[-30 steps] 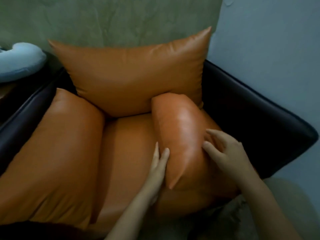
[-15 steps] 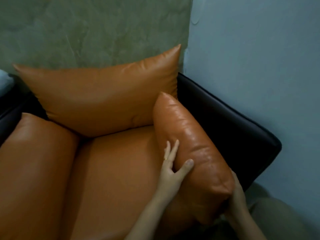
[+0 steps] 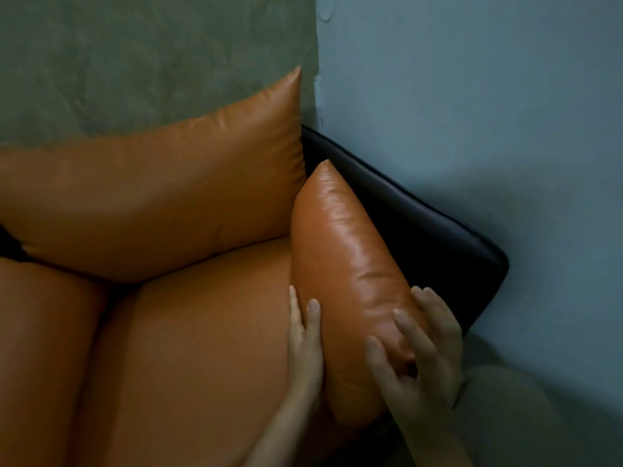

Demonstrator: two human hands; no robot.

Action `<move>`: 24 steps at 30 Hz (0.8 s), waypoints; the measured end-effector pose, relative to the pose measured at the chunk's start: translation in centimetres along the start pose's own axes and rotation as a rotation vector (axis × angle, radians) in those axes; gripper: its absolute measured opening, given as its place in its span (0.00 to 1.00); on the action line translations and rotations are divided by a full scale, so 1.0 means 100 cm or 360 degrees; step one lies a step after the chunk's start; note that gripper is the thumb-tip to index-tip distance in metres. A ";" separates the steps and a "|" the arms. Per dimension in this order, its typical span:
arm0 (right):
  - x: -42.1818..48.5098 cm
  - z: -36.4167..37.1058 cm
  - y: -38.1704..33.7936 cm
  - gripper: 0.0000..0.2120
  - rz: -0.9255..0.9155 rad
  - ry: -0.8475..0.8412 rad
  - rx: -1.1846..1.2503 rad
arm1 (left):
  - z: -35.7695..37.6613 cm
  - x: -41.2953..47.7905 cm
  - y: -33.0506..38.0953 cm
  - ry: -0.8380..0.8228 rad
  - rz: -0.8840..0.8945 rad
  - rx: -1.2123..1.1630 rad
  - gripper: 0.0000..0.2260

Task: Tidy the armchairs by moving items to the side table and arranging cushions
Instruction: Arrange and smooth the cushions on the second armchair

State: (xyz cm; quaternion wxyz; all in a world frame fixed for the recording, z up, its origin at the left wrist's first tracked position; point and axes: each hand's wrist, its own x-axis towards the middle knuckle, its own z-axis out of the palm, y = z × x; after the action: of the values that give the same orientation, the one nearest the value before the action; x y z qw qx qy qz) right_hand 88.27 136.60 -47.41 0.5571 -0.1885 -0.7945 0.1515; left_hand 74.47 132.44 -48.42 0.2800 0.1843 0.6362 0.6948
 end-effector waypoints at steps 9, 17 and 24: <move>0.081 -0.026 0.072 0.16 0.0366 0.0025 -0.0237 | 0.047 0.015 0.000 -0.0084 0.0159 0.0353 0.38; 0.023 0.008 0.023 0.47 0.0813 -0.0036 -0.0369 | 0.034 0.029 0.007 -0.0247 0.0599 0.0726 0.28; 0.045 0.026 0.057 0.34 0.0753 -0.0054 -0.0483 | 0.039 0.083 0.032 -0.0453 0.0679 0.1205 0.27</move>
State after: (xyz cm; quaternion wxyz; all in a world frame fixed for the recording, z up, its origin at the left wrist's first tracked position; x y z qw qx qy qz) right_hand 85.20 143.64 -47.14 0.4581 -0.4476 -0.7512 0.1598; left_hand 69.97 140.53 -45.58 0.1283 0.4943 0.7485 0.4231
